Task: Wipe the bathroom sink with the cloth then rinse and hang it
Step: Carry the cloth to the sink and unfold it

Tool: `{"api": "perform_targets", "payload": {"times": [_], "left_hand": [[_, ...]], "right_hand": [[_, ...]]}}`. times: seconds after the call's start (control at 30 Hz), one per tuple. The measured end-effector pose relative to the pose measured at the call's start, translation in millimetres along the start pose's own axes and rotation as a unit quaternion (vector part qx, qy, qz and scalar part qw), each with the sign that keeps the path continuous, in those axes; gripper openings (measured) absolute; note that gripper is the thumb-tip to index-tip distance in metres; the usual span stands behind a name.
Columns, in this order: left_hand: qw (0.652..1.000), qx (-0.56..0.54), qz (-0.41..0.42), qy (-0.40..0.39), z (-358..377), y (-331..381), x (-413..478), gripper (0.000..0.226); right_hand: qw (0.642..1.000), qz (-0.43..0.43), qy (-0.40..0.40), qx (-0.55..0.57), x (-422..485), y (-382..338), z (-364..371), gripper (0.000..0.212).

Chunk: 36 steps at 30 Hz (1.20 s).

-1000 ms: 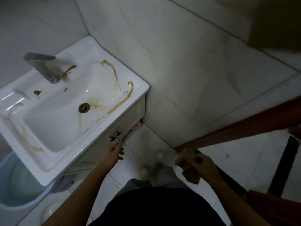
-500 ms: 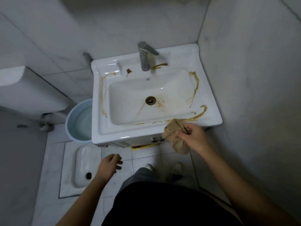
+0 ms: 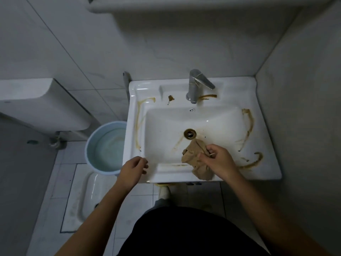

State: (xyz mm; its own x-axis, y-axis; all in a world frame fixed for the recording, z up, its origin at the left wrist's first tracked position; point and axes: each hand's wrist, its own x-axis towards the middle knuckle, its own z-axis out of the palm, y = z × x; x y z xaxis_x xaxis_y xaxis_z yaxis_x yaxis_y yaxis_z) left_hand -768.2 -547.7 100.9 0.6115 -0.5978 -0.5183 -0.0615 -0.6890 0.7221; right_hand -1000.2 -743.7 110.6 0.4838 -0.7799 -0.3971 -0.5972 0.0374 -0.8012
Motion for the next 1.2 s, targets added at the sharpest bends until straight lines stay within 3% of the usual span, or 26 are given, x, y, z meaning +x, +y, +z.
{"api": "perform_targets", "payload": {"times": [0.27,0.57,0.67,0.8,0.9,0.97,1.07,1.2], "left_hand": [[0.998,0.029,0.040,-0.045,-22,23,76,0.028],[0.993,0.002,0.028,-0.112,24,49,98,0.028],[0.988,-0.047,-0.021,-0.148,47,71,102,0.033],[0.971,-0.132,-0.095,-0.178,74,97,124,0.042],[0.961,-0.172,-0.119,-0.180,97,102,153,0.043],[0.962,-0.186,-0.126,-0.153,111,101,175,0.029],[0.978,-0.118,-0.142,-0.095,126,78,204,0.006],[0.982,0.152,-0.101,-0.049,127,44,216,0.007]], "right_hand": [[0.998,0.039,0.041,0.008,29,-14,20,0.022],[0.997,0.059,0.050,0.011,63,-13,8,0.014],[0.998,0.049,0.028,0.021,78,-17,10,0.017],[1.000,0.029,-0.002,0.010,110,-15,20,0.038],[1.000,0.021,-0.017,0.002,147,-8,25,0.031],[0.999,0.017,-0.046,-0.005,174,5,31,0.028],[0.993,0.078,-0.085,-0.038,206,38,42,0.029],[0.974,0.141,-0.088,-0.155,218,81,44,0.020]]}}
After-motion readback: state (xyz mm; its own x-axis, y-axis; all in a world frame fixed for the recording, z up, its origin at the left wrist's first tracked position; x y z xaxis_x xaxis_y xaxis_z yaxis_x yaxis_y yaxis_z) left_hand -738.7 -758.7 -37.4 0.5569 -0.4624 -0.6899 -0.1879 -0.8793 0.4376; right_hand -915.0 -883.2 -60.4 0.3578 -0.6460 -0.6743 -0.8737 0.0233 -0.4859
